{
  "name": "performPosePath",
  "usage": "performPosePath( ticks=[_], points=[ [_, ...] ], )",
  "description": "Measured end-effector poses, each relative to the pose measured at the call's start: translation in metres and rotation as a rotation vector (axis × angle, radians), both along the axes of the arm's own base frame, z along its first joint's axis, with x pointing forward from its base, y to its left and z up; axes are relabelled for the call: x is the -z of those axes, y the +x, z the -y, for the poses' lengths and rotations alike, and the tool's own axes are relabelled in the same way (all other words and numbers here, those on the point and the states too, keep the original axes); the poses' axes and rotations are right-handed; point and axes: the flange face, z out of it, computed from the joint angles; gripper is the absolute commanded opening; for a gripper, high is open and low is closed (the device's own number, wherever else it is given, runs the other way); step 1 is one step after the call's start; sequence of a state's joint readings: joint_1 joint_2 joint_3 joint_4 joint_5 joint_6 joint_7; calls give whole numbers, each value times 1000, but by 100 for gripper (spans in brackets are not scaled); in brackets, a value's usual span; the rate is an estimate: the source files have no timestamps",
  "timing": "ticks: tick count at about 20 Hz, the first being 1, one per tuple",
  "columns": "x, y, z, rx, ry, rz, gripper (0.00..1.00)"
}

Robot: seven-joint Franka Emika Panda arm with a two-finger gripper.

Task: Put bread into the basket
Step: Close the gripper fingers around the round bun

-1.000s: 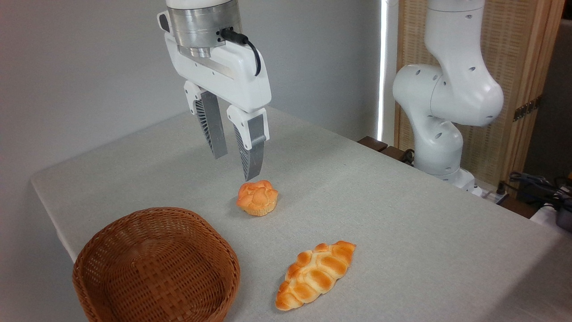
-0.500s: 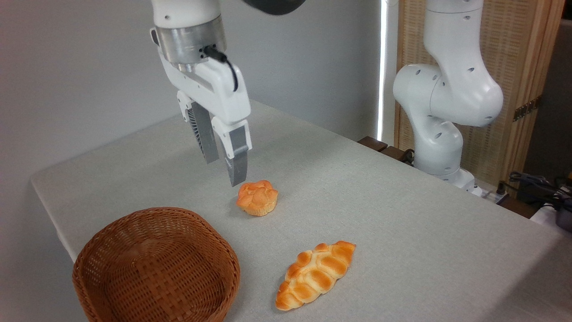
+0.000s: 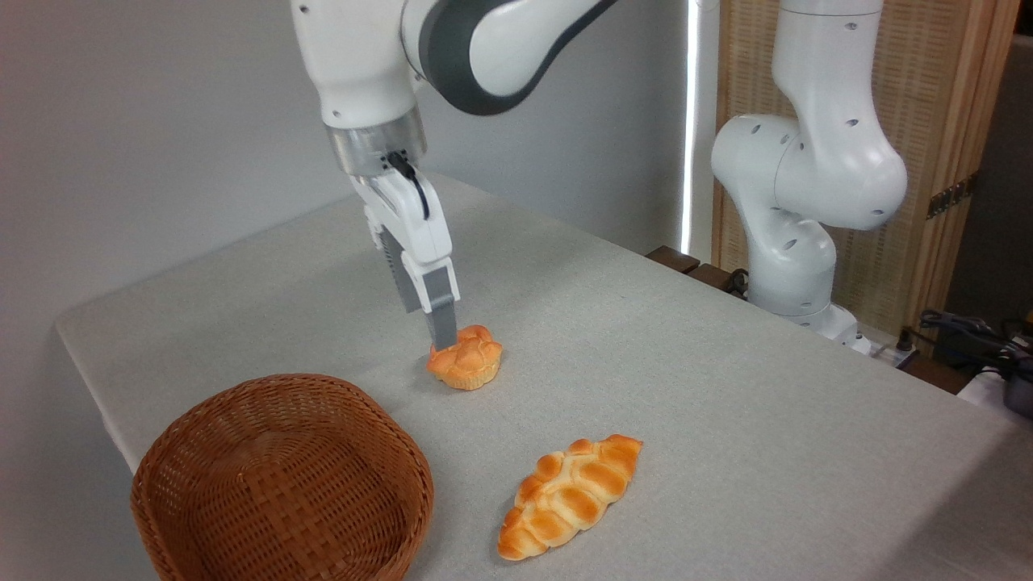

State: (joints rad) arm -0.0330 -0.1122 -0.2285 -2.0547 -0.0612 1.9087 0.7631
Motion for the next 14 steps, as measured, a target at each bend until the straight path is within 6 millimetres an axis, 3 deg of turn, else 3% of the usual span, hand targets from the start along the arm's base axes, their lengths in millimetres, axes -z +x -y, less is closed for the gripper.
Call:
performPosePath(
  ticks=[9, 10, 13, 14],
  points=[
    [48, -25, 17, 68, 66, -54, 97],
    [50, -25, 17, 76, 79, -54, 92],
    [55, -24, 17, 82, 85, -46, 60],
    [58, -23, 17, 82, 83, -43, 55]
  ],
)
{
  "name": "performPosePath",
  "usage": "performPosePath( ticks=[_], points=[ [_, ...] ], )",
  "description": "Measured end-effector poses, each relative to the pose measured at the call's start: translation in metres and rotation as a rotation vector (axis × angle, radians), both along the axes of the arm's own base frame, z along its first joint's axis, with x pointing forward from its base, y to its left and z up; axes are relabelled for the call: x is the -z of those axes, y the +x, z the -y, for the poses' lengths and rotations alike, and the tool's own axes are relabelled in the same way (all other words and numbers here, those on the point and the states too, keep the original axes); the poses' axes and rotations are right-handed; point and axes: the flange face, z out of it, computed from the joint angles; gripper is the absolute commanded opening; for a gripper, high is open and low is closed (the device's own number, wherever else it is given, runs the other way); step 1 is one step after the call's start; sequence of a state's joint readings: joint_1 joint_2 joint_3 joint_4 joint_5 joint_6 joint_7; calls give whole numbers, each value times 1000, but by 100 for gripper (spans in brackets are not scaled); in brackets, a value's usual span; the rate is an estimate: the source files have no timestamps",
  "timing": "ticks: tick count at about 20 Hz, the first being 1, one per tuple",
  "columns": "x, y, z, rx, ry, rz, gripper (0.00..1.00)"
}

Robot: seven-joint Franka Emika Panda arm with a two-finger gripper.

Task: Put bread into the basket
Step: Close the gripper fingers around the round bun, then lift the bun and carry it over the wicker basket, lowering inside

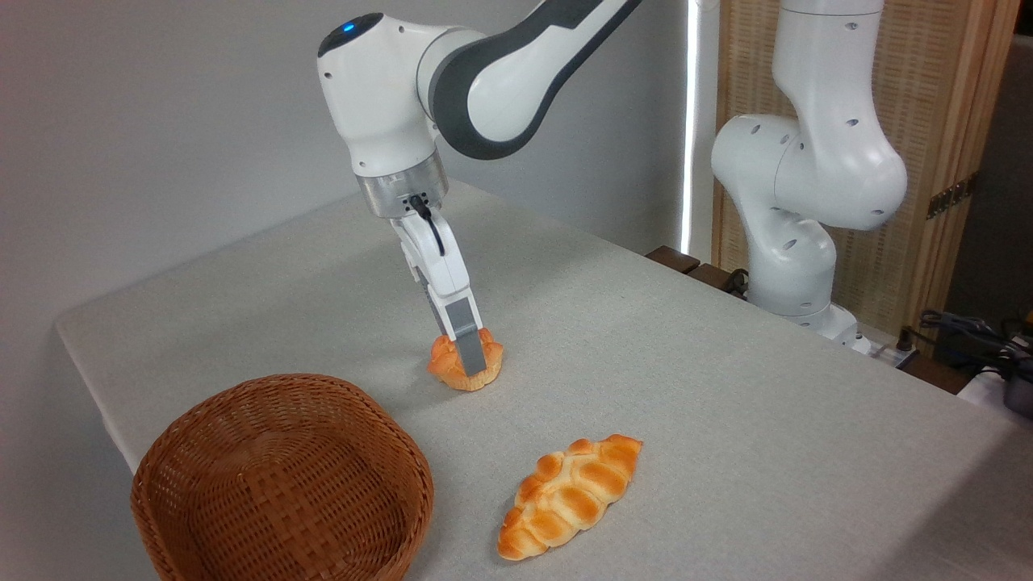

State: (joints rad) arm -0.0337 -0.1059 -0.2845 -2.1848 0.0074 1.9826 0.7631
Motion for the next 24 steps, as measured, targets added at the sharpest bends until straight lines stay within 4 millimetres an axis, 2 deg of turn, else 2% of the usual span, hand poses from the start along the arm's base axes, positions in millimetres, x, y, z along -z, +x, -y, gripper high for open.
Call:
performPosePath(
  ticks=[2, 3, 7, 16, 19, 24],
  points=[
    [5, 0, 1, 2, -1, -3, 44],
    [8, 1, 2, 3, -1, -6, 42],
    [15, 1, 5, 10, -1, -18, 41],
    [10, 2, 6, 11, 0, -19, 35],
    [-9, 3, 5, 6, 16, -68, 35],
    [-68, 30, -13, -42, -6, -27, 36]
  ],
)
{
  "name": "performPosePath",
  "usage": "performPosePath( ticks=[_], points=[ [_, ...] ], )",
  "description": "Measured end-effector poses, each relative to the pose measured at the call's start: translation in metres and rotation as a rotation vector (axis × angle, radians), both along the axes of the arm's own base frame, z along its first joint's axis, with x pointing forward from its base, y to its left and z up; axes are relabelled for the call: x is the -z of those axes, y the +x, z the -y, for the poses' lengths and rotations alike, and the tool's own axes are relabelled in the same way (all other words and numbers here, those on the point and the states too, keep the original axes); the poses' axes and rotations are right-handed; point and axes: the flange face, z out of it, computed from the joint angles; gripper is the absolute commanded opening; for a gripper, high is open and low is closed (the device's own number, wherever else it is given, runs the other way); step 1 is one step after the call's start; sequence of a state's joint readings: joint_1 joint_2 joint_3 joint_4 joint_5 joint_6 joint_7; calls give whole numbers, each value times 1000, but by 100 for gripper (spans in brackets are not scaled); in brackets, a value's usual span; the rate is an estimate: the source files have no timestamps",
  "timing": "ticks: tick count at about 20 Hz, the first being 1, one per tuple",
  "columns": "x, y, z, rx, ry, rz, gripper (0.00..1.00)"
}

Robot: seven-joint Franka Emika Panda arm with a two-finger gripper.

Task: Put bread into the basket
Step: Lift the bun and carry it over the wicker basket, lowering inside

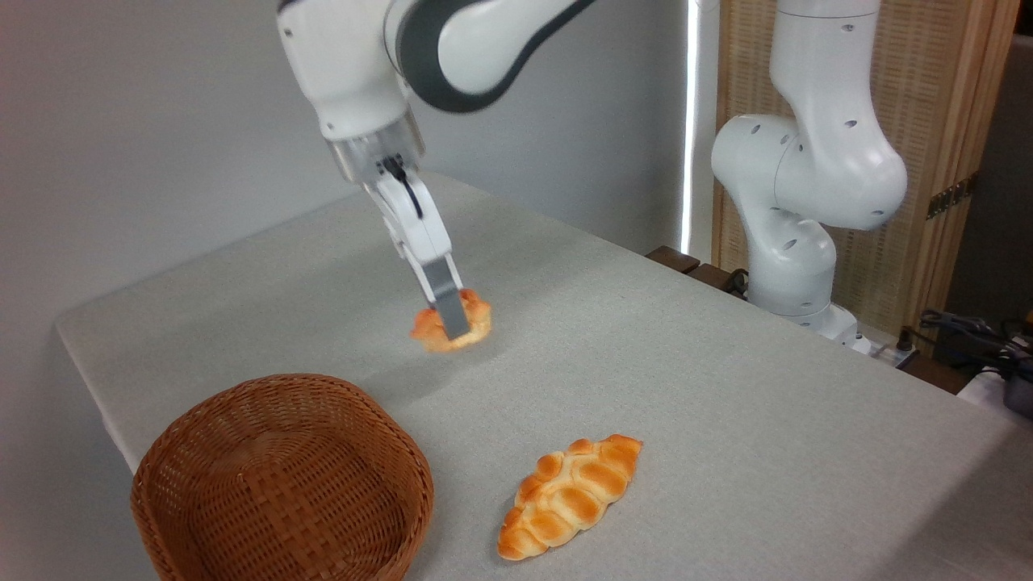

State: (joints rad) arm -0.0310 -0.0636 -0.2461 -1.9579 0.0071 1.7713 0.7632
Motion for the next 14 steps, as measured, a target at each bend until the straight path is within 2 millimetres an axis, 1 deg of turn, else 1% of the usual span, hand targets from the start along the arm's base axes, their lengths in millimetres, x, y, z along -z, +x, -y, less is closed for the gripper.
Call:
performPosePath(
  ticks=[1, 2, 4, 5, 6, 8, 9, 10, 11, 12, 13, 14],
  points=[
    [-16, 12, -6, -16, -13, 29, 36],
    [-25, 20, -10, -25, -21, 47, 36],
    [-52, 50, -20, -52, -48, 103, 37],
    [-59, 64, -24, -61, -59, 120, 37],
    [-60, 72, -25, -65, -65, 127, 37],
    [-58, 101, -27, -72, -86, 143, 37],
    [-54, 114, -26, -74, -96, 151, 43],
    [-48, 127, -26, -76, -106, 161, 58],
    [-39, 137, -25, -76, -114, 168, 67],
    [-33, 142, -23, -74, -115, 171, 95],
    [-23, 150, -22, -67, -108, 179, 100],
    [-18, 153, -20, -61, -102, 183, 100]
  ],
)
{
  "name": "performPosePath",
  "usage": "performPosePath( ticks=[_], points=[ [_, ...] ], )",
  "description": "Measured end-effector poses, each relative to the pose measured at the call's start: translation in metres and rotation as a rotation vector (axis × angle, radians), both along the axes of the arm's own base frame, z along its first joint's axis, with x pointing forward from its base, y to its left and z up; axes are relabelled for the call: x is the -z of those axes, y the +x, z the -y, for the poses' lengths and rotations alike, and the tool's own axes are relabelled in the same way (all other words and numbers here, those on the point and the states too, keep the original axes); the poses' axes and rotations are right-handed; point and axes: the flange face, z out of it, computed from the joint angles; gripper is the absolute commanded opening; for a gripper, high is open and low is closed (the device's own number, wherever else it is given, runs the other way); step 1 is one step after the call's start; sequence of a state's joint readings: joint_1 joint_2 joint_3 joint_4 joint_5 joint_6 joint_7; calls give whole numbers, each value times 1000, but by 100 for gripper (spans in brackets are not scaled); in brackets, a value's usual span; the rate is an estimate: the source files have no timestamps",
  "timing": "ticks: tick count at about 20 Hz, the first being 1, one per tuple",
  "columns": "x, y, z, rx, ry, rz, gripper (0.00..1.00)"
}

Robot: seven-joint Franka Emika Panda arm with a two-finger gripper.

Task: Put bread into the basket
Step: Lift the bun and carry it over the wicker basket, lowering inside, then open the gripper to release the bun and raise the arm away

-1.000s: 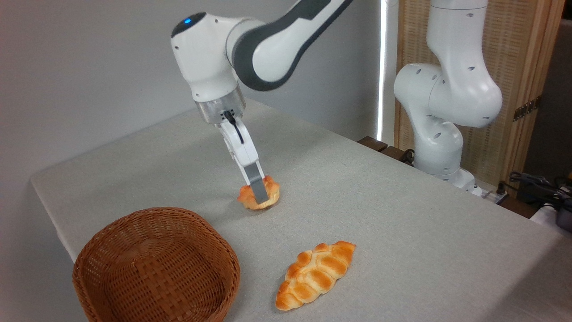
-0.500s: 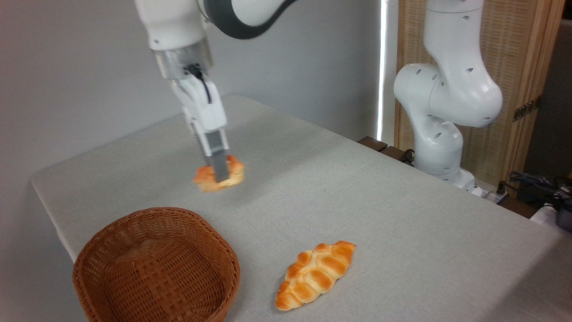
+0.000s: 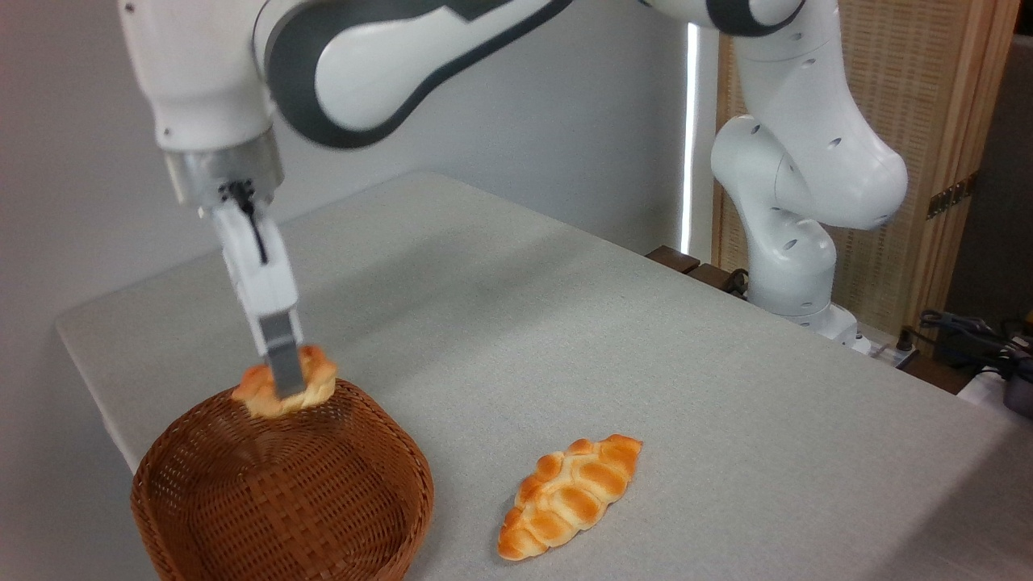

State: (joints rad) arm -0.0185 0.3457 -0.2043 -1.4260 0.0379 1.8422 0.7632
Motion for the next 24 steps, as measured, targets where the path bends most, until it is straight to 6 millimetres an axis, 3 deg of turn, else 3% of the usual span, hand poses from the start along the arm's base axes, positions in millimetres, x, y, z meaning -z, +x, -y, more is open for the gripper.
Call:
performPosePath(
  ticks=[6, 10, 20, 24],
  points=[
    [39, 17, 28, 85, 78, 42, 100],
    [47, 18, 35, 98, 81, 36, 100],
    [41, 19, 36, 69, 74, 49, 100],
    [12, 18, 22, -30, 45, 69, 100]
  ],
)
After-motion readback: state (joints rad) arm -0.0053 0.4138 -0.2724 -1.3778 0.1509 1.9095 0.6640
